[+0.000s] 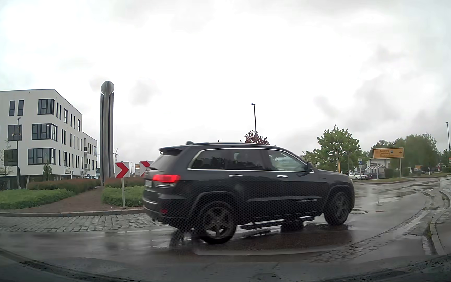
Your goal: Follow the waypoints while adhering to traffic rules and regulations
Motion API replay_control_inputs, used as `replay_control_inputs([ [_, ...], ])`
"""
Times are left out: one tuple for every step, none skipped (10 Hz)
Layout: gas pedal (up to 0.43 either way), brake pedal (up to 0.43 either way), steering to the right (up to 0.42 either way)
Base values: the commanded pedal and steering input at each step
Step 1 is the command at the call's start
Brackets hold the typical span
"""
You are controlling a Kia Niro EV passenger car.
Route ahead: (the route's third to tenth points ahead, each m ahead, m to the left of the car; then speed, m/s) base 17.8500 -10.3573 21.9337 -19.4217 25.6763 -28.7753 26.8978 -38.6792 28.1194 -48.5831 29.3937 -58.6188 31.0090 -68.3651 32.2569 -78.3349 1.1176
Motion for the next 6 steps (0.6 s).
replay_control_inputs([
  [0.409,0.000,0.137],
  [0.409,0.000,0.144],
  [0.409,0.000,0.148],
  [0.409,0.000,0.153],
  [0.398,0.000,0.159],
  [0.390,0.000,0.166],
])
